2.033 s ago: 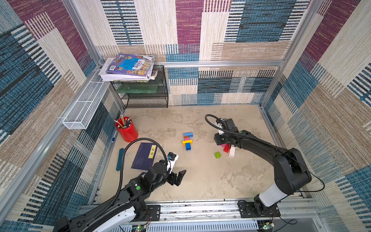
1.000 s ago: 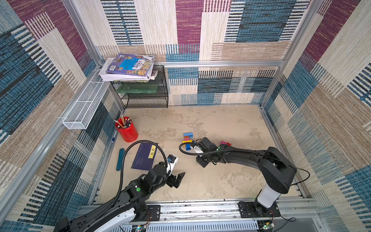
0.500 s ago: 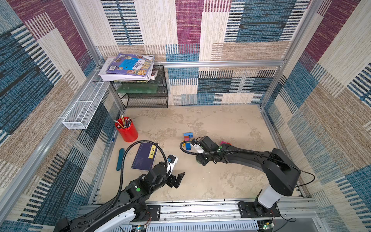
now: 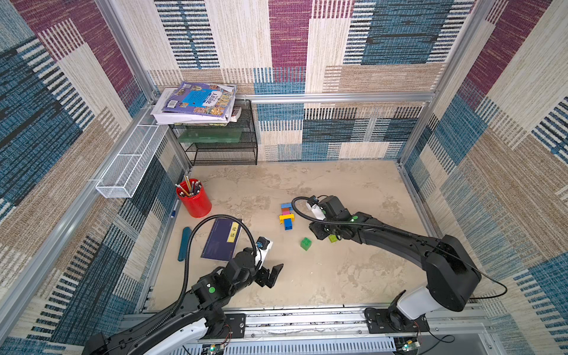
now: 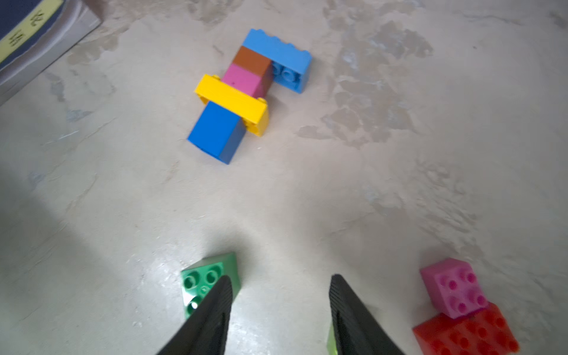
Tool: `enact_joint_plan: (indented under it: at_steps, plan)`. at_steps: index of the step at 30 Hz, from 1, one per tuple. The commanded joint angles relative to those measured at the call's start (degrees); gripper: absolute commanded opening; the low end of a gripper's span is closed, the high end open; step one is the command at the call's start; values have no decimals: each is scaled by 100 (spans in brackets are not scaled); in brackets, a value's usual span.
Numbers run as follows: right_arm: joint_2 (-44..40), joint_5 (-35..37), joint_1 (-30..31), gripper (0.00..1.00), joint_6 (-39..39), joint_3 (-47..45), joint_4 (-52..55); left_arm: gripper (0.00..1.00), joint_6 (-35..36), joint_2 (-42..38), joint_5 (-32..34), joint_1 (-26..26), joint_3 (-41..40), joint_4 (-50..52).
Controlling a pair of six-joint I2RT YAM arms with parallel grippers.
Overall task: Assemble the letter f with lego
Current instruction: Place the lego brick at the center of the board, then pick up the lego brick from the center of the board.
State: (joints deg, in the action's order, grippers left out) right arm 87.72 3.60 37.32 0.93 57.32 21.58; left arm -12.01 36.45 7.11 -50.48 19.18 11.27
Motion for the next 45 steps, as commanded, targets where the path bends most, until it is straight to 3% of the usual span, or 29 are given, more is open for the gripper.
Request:
enact_joint_plan:
  at_steps: [1, 8, 19, 45]
  plan:
    - [-45, 485, -246, 57, 401, -41, 150, 99, 117, 55, -197, -6, 100, -160]
    - [17, 783, -930, 59, 1015, -285, 261, 99, 208, 298, -171, -3, 152, -211]
    - [479, 836, -1462, 62, 1124, -184, 362, 99, 171, 333, -105, -5, 104, -204]
    - [1087, 517, -1735, 60, 833, 29, 267, 99, 138, 338, -74, 1, 108, -178]
